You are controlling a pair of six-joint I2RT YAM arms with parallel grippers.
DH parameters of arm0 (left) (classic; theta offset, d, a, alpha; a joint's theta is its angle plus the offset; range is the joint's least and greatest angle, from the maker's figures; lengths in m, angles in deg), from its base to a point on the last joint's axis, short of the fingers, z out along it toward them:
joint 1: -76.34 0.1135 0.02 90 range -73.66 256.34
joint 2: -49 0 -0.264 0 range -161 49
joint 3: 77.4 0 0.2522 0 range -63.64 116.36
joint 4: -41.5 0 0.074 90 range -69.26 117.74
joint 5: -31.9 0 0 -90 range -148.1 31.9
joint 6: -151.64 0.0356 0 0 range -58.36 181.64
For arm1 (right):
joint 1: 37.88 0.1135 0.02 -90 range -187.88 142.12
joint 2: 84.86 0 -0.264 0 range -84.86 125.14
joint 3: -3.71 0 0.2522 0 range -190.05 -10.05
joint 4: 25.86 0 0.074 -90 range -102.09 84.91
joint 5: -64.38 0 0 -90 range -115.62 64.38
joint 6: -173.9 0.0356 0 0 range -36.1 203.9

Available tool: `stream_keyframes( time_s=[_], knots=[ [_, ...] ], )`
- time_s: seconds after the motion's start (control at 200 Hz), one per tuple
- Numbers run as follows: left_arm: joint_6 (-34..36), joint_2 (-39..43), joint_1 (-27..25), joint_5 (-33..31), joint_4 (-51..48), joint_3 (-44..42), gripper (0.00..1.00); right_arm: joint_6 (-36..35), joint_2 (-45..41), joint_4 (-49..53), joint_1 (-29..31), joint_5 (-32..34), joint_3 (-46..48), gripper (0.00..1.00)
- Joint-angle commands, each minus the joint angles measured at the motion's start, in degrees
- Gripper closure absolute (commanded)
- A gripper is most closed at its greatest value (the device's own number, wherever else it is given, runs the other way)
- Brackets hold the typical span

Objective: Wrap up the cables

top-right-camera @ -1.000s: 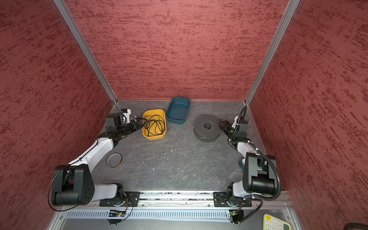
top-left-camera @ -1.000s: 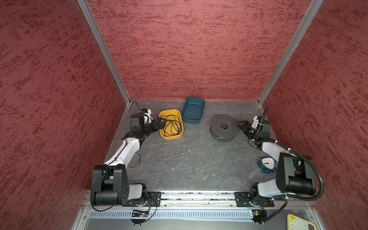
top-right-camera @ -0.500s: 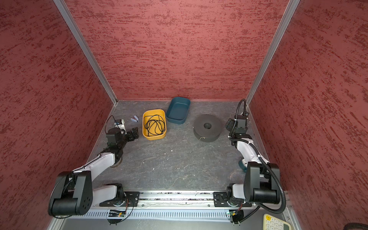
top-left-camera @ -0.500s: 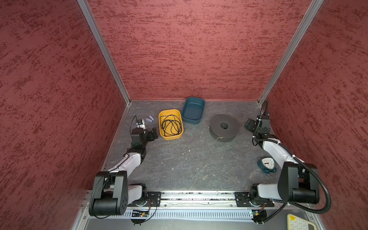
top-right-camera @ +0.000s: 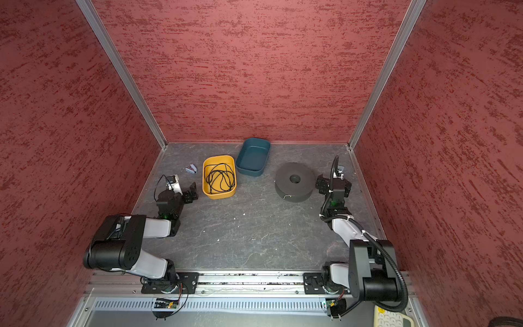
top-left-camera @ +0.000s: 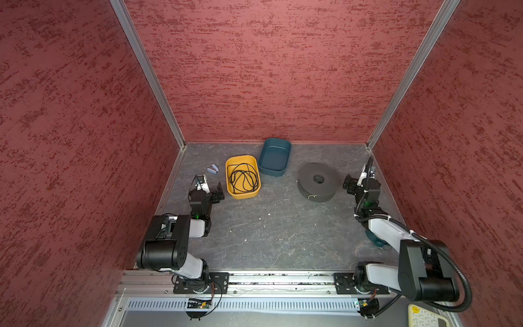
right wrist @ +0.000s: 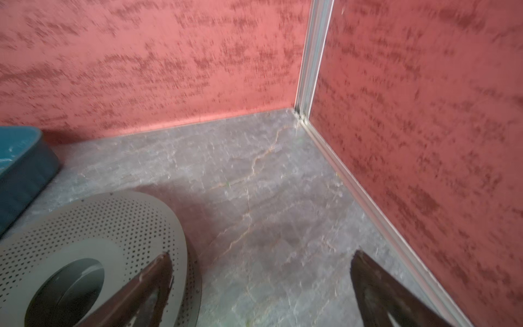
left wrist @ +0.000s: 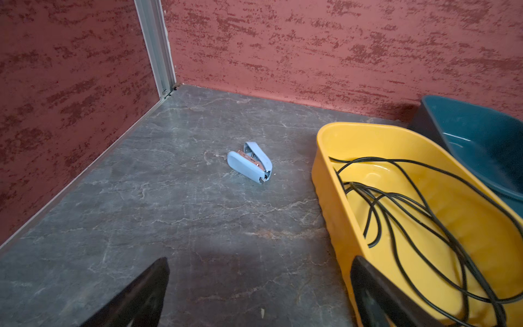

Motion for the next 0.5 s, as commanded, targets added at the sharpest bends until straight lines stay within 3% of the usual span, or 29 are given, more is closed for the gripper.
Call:
stream_keyframes(
  time_s=[0.0,0.075,0.24,0.381,0.496],
  knots=[
    [1.47,-0.65,-0.55,-1.39,5.28,0.46,0.00,-3.06,-0.46,-12.65,0.13,-2.56,4.13,0.01],
    [2.32,-0.75,-0.88,-0.70,0.60,2.95,0.00,-1.03,0.40,-15.40,0.24,-4.79,6.18,0.01],
    [1.99,-0.26,-1.55,-3.16,1.99,1.87,0.00,-0.61,5.26,-35.96,0.97,-5.70,15.46,0.01],
    [2.81,-0.74,-1.74,-1.63,0.16,3.12,0.00,-2.03,20.22,-62.02,1.50,-6.78,21.29,0.01],
    [1.97,-0.54,-0.53,0.39,-0.28,3.24,0.00,-2.85,16.97,-49.98,1.95,-8.06,17.33,0.01]
  ],
)
